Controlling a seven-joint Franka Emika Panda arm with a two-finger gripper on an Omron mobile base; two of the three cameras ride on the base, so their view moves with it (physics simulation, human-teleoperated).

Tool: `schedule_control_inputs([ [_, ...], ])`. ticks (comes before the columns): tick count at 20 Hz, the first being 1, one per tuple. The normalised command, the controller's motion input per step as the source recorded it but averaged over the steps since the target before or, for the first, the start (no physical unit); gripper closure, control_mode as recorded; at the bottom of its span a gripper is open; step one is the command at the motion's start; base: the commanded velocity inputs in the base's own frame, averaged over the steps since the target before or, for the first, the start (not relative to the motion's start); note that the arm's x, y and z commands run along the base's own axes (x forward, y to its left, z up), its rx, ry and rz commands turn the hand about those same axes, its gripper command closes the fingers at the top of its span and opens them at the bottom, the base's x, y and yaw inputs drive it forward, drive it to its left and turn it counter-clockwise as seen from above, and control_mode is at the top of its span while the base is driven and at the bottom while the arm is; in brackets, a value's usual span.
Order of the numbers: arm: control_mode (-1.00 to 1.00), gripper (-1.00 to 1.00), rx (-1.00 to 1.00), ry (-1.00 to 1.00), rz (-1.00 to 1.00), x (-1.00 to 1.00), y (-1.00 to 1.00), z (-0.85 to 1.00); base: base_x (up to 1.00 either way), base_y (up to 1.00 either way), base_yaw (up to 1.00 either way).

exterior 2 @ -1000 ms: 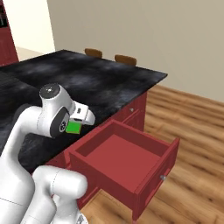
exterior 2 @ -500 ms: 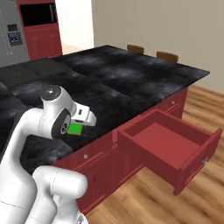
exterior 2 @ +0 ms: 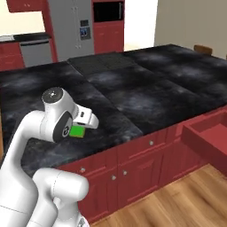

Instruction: Restock the sink supplies by placing the sponge and soap dispenser on the counter and next to the sink. Make sure the soap dispenser is upright.

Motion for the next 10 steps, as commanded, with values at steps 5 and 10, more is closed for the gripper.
schedule_control_inputs([
  [5,1.00,1.00,0.00,0.00,0.00,0.00,0.00,0.00,-0.80,0.76,0.53],
  [10,1.00,1.00,0.00,0.00,0.00,0.00,0.00,0.00,-0.50,1.00,0.52],
])
